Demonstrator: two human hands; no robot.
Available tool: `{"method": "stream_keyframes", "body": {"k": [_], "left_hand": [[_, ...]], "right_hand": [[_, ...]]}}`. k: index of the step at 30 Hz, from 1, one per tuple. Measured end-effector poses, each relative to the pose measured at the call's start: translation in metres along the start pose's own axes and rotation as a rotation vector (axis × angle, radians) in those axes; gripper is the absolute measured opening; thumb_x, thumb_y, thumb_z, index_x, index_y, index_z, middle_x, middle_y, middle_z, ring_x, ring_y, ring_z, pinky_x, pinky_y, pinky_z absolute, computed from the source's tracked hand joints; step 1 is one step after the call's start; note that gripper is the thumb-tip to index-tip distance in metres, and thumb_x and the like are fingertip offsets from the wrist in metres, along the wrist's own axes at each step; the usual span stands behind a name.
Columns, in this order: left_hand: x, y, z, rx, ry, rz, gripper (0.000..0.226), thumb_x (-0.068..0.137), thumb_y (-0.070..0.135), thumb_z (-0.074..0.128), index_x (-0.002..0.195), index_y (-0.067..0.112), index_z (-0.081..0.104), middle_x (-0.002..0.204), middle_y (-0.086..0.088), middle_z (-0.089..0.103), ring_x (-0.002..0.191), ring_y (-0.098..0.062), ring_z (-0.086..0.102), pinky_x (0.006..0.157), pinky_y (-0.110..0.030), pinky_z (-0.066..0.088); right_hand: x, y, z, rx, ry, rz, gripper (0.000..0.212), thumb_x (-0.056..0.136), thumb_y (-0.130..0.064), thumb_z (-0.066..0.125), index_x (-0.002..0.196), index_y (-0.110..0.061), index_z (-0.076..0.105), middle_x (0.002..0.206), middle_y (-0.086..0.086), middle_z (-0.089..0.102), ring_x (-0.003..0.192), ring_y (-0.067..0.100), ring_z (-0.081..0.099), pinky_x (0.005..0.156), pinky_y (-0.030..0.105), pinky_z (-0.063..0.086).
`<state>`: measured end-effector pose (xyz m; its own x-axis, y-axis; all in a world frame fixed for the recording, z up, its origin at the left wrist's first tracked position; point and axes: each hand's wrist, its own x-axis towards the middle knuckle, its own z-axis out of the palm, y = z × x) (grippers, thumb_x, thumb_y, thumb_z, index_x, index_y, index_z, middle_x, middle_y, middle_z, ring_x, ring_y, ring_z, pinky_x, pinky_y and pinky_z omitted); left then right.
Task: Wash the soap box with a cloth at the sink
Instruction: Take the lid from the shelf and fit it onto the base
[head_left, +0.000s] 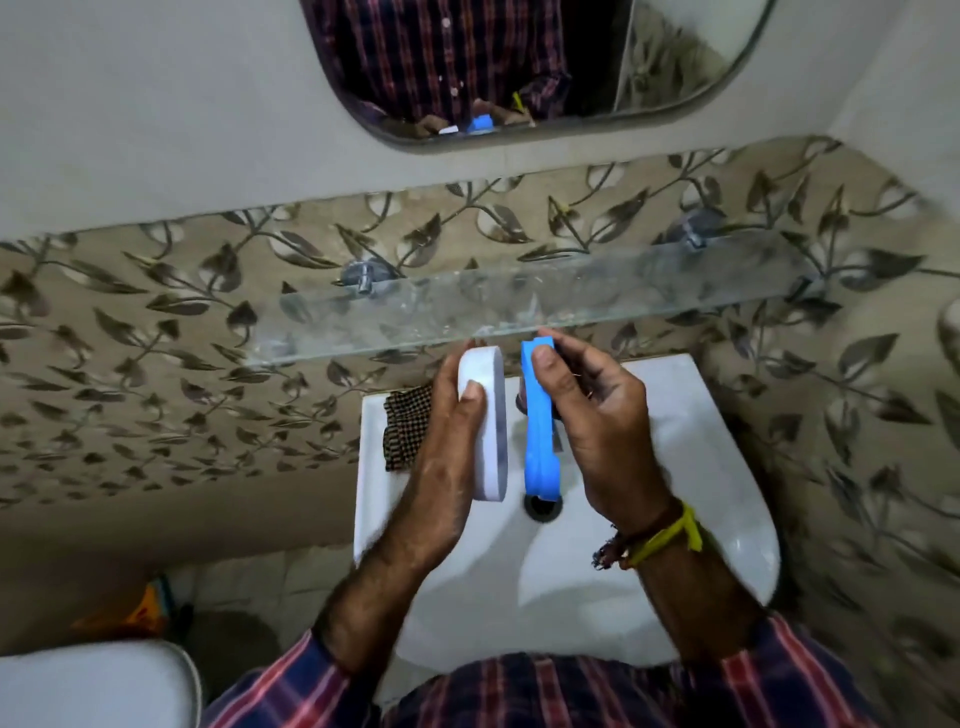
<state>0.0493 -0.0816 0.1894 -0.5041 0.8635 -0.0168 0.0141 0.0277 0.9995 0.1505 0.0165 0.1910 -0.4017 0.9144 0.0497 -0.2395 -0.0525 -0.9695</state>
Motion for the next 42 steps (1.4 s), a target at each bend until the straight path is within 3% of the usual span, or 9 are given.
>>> {"method": "stream_keyframes", "body": {"k": [3, 6, 13, 17, 21, 27, 34, 39, 42], "left_hand": [[0.002, 0.001, 0.006, 0.049, -0.039, 0.065, 0.055, 0.102, 0.049, 0.036, 0.153, 0.031, 0.033, 0.150, 0.005, 0.051, 0.137, -0.013, 0.050, 0.115, -0.052, 0.041], [0.004, -0.002, 0.007, 0.097, -0.032, 0.094, 0.056, 0.101, 0.052, 0.036, 0.154, 0.035, 0.031, 0.153, 0.009, 0.045, 0.139, -0.009, 0.047, 0.115, -0.047, 0.042], [0.011, -0.003, 0.009, 0.136, -0.046, 0.082, 0.059, 0.098, 0.054, 0.036, 0.155, 0.041, 0.025, 0.158, 0.012, 0.037, 0.141, -0.007, 0.043, 0.113, -0.045, 0.045], [0.015, -0.002, 0.011, 0.154, -0.030, 0.077, 0.063, 0.097, 0.051, 0.034, 0.157, 0.033, 0.024, 0.160, 0.005, 0.035, 0.146, -0.015, 0.038, 0.118, -0.047, 0.037], [0.014, -0.003, 0.012, 0.144, -0.049, 0.043, 0.062, 0.096, 0.052, 0.034, 0.155, 0.037, 0.026, 0.154, 0.003, 0.042, 0.139, -0.015, 0.046, 0.114, -0.048, 0.042], [0.013, -0.002, 0.013, 0.137, -0.070, 0.025, 0.058, 0.097, 0.054, 0.034, 0.152, 0.038, 0.032, 0.146, -0.001, 0.050, 0.133, -0.019, 0.053, 0.107, -0.051, 0.048], [0.016, -0.004, 0.006, 0.142, -0.056, 0.019, 0.056, 0.096, 0.056, 0.035, 0.150, 0.040, 0.036, 0.147, 0.003, 0.051, 0.133, -0.016, 0.053, 0.108, -0.050, 0.048], [0.013, -0.012, 0.011, 0.152, -0.034, 0.032, 0.061, 0.096, 0.057, 0.032, 0.153, 0.036, 0.032, 0.150, 0.004, 0.047, 0.136, -0.013, 0.049, 0.109, -0.047, 0.048], [0.012, -0.016, 0.014, 0.146, -0.022, 0.038, 0.061, 0.096, 0.060, 0.031, 0.154, 0.039, 0.031, 0.149, 0.008, 0.047, 0.135, -0.005, 0.048, 0.110, -0.038, 0.047]], "right_hand": [[-0.003, 0.001, 0.006, -0.006, 0.056, 0.001, 0.043, 0.076, -0.046, 0.073, 0.109, -0.018, 0.071, 0.104, 0.008, 0.076, 0.099, 0.030, 0.071, 0.091, 0.045, 0.057], [-0.005, 0.004, 0.010, -0.020, 0.079, 0.004, 0.050, 0.074, -0.048, 0.070, 0.112, -0.015, 0.071, 0.106, 0.007, 0.075, 0.101, 0.025, 0.071, 0.091, 0.043, 0.058], [-0.001, 0.010, 0.012, -0.048, 0.111, -0.045, 0.041, 0.077, -0.050, 0.068, 0.108, -0.023, 0.072, 0.097, -0.008, 0.077, 0.091, 0.007, 0.072, 0.073, 0.018, 0.056], [-0.002, 0.015, 0.016, -0.086, 0.143, -0.068, 0.038, 0.083, -0.048, 0.068, 0.111, -0.023, 0.071, 0.101, -0.010, 0.075, 0.094, 0.002, 0.070, 0.073, 0.014, 0.053], [-0.003, 0.018, 0.016, -0.112, 0.177, -0.045, 0.036, 0.087, -0.043, 0.066, 0.115, -0.021, 0.071, 0.105, -0.009, 0.075, 0.096, 0.004, 0.070, 0.078, 0.019, 0.056], [-0.007, 0.012, 0.019, -0.094, 0.180, 0.009, 0.055, 0.080, -0.051, 0.061, 0.119, -0.013, 0.069, 0.110, 0.002, 0.074, 0.103, 0.018, 0.071, 0.092, 0.048, 0.057], [-0.006, 0.014, 0.021, -0.117, 0.153, 0.004, 0.042, 0.087, -0.042, 0.062, 0.116, -0.013, 0.072, 0.105, 0.001, 0.076, 0.098, 0.013, 0.072, 0.086, 0.034, 0.059], [-0.008, 0.018, 0.026, -0.105, 0.166, 0.024, 0.042, 0.082, -0.051, 0.060, 0.111, -0.023, 0.071, 0.104, -0.002, 0.076, 0.097, 0.014, 0.072, 0.088, 0.040, 0.060], [-0.009, 0.021, 0.028, -0.106, 0.198, 0.024, 0.039, 0.090, -0.043, 0.058, 0.117, -0.018, 0.070, 0.109, -0.001, 0.074, 0.101, 0.014, 0.070, 0.091, 0.045, 0.058]]}}
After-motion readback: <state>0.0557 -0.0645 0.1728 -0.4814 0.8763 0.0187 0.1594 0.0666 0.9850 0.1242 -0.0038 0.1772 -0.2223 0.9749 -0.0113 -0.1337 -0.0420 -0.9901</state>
